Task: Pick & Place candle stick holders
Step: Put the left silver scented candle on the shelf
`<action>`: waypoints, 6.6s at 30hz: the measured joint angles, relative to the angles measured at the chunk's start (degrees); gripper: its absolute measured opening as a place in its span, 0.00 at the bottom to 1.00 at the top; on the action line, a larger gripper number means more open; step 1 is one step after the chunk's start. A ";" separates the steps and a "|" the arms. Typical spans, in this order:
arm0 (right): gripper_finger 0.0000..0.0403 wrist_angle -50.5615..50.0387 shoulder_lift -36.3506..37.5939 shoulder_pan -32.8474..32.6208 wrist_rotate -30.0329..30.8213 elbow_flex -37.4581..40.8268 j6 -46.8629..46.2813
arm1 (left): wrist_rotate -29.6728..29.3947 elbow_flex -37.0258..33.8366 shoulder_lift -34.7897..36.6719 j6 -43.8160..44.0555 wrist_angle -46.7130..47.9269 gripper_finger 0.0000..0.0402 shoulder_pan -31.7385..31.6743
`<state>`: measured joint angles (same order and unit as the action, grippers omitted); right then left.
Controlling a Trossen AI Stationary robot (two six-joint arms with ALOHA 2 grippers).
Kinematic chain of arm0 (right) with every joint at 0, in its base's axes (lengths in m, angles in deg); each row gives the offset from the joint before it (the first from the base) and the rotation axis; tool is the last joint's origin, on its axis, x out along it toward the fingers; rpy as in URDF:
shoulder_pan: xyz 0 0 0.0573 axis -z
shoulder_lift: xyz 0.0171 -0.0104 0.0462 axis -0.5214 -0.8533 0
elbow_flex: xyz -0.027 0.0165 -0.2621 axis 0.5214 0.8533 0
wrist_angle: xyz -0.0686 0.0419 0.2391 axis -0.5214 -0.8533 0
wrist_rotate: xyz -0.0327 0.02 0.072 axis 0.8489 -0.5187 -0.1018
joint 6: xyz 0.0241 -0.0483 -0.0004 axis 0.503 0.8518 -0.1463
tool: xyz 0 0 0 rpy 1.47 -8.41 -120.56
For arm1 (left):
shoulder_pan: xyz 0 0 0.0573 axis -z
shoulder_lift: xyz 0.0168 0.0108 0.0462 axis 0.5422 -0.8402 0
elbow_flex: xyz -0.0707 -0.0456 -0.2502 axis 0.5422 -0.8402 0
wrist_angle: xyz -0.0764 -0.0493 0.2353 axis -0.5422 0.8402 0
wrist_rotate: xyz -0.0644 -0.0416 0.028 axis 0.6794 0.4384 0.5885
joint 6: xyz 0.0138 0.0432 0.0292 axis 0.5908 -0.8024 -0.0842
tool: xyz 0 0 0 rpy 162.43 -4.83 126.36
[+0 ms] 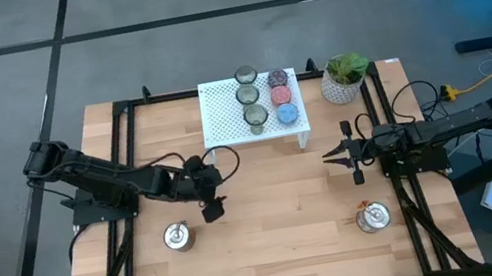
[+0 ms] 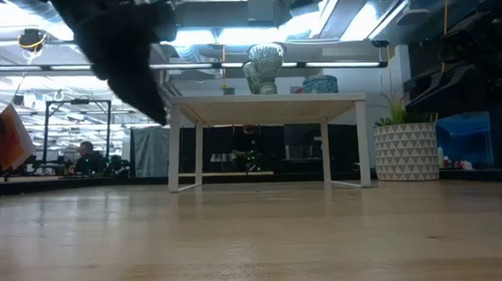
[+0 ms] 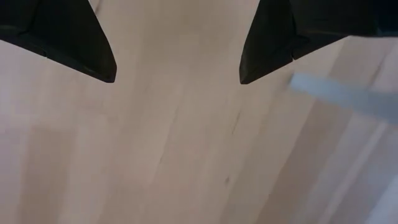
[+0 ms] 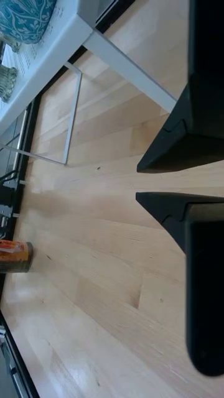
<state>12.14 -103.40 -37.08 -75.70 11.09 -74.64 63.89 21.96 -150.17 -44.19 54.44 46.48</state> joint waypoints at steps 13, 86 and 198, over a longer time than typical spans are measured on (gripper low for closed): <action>0.16 0.00 -0.02 0.00 -0.02 0.00 -0.02 | 6.61 5.82 0.16 4.21 11.79 0.91 0.65; 0.16 0.02 0.00 0.00 0.00 0.00 0.00 | 25.39 11.43 -6.19 44.08 38.23 1.00 18.95; 0.16 0.00 -0.02 0.00 -0.02 0.00 0.00 | 21.16 3.26 -6.19 32.65 23.87 0.88 20.63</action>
<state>12.14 -103.42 -37.08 -75.72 11.09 -74.64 85.05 25.22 -156.35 -11.55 78.31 67.12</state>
